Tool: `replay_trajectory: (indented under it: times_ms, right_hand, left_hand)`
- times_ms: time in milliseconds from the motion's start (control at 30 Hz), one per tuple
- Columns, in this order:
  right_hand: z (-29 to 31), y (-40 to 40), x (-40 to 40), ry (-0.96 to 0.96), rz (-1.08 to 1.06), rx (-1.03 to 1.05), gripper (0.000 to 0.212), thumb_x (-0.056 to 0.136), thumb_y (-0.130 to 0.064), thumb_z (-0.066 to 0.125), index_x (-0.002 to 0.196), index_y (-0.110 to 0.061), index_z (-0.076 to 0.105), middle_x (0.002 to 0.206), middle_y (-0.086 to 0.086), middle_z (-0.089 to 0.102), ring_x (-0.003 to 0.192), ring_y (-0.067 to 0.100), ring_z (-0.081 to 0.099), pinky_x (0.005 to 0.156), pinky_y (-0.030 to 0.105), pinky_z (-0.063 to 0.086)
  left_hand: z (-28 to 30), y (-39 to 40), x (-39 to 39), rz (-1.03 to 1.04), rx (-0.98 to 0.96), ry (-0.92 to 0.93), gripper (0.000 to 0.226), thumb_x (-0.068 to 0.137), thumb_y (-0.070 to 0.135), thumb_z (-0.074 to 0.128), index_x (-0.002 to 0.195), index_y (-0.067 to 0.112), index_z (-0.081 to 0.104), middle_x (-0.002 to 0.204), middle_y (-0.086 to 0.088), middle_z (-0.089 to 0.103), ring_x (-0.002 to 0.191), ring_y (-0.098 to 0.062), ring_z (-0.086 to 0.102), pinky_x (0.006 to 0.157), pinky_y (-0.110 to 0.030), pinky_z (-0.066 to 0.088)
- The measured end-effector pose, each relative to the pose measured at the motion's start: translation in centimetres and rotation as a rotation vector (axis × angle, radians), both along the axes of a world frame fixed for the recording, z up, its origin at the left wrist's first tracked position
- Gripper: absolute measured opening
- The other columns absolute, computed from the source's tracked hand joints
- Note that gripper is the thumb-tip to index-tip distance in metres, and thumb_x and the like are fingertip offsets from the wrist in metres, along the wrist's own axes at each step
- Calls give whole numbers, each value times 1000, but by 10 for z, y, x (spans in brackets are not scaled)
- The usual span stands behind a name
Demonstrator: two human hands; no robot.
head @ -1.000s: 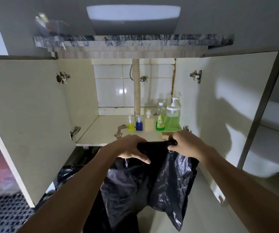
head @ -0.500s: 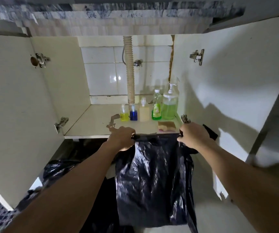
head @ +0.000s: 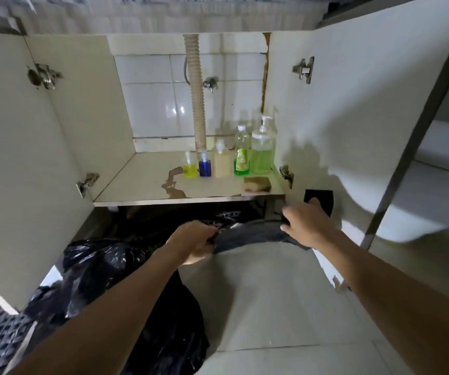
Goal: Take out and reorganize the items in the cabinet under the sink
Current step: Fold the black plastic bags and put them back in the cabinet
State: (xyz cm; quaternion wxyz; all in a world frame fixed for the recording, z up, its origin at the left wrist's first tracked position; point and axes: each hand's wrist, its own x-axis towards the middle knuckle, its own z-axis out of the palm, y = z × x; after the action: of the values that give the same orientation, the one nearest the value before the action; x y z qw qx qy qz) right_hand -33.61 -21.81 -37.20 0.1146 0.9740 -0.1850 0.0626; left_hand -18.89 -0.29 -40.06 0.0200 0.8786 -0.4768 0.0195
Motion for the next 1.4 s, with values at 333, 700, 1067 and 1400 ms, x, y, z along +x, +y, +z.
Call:
replay_trajectory:
  times_ms: [333,700,1067,1400]
  right_hand:
    - [-154,31,-49,628,-118,94,32,89,-1,47,63,-17,40,92,5,62,109,28,59,110,42,25]
    - [-226,44,-94,854,-250,162,28,90,-1,45,106,-12,65,120,5,62,112,26,58,92,36,42]
    - [-168,71,-38,807,-197,333,28,81,2,52,104,-9,61,89,5,60,83,25,62,68,33,47]
    - [-107,172,103,337,170,715,21,90,-25,56,89,-5,62,82,10,60,69,23,56,59,28,45]
  left_hand:
    - [-169,12,-85,-15,368,306,20,86,15,48,105,15,56,113,-12,59,102,-34,60,77,-37,46]
    - [-228,32,-124,24,583,328,32,87,20,51,118,14,55,118,-11,60,107,-34,61,84,-41,48]
    - [-177,24,-92,70,578,727,52,85,38,66,128,13,53,105,-8,63,91,-28,69,83,-35,55]
    - [-19,87,58,263,245,250,43,89,33,61,125,10,57,122,-10,59,110,-28,56,93,-38,49]
